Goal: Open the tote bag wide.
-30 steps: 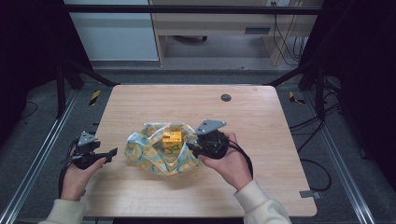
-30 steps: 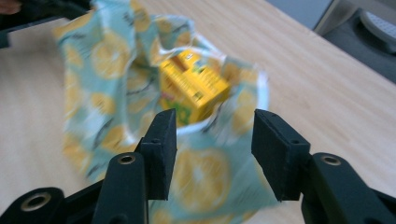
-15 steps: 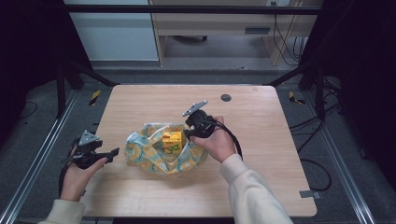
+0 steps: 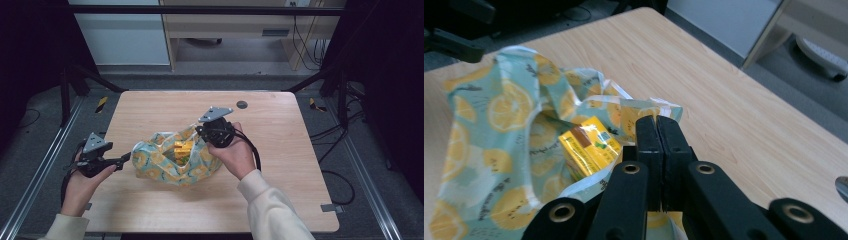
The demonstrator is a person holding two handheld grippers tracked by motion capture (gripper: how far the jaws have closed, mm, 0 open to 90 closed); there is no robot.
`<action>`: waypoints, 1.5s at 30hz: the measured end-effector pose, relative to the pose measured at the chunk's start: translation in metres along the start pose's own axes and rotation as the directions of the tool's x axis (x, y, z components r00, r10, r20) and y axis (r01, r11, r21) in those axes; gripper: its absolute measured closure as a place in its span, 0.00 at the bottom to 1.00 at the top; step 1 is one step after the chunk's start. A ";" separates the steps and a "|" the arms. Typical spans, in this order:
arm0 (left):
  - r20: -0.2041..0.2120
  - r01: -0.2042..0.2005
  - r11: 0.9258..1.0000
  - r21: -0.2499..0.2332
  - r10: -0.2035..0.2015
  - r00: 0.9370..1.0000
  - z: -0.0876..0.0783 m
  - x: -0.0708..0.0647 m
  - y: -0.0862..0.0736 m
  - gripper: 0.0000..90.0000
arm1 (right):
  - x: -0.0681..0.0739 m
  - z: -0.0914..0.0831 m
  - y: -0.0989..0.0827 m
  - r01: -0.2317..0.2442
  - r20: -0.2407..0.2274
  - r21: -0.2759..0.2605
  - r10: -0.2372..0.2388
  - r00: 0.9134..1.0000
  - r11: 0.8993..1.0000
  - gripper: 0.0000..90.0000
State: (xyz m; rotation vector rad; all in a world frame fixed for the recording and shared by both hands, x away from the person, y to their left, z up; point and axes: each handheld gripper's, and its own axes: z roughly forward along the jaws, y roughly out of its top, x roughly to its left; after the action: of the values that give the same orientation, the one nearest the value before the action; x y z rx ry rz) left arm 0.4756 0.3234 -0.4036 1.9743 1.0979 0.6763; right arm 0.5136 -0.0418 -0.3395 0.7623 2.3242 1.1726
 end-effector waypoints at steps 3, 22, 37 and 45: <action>0.013 -0.005 1.000 -0.029 0.005 1.000 -0.002 -0.005 0.014 0.25 | 0.004 -0.007 0.000 0.014 -0.007 -0.016 -0.014 1.000 1.000 0.99; 0.179 -0.120 0.979 0.167 0.089 0.980 0.050 -0.040 0.036 0.24 | 0.026 -0.015 -0.004 0.057 -0.058 -0.031 -0.059 0.997 0.998 0.99; 0.158 -0.158 0.985 0.074 0.144 0.977 0.018 -0.045 0.019 0.96 | 0.017 -0.037 -0.018 0.035 -0.011 -0.053 -0.036 0.999 0.998 0.99; 0.147 -0.142 0.989 -0.033 0.145 0.978 -0.008 -0.052 0.020 0.96 | 0.020 -0.062 -0.034 0.025 -0.004 -0.081 -0.025 1.000 0.996 0.99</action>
State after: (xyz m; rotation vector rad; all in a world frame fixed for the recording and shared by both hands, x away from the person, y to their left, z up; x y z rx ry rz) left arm 0.4532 0.2743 -0.3874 2.0635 0.8615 0.6015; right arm 0.4527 -0.0824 -0.3357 0.7007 2.2687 1.2504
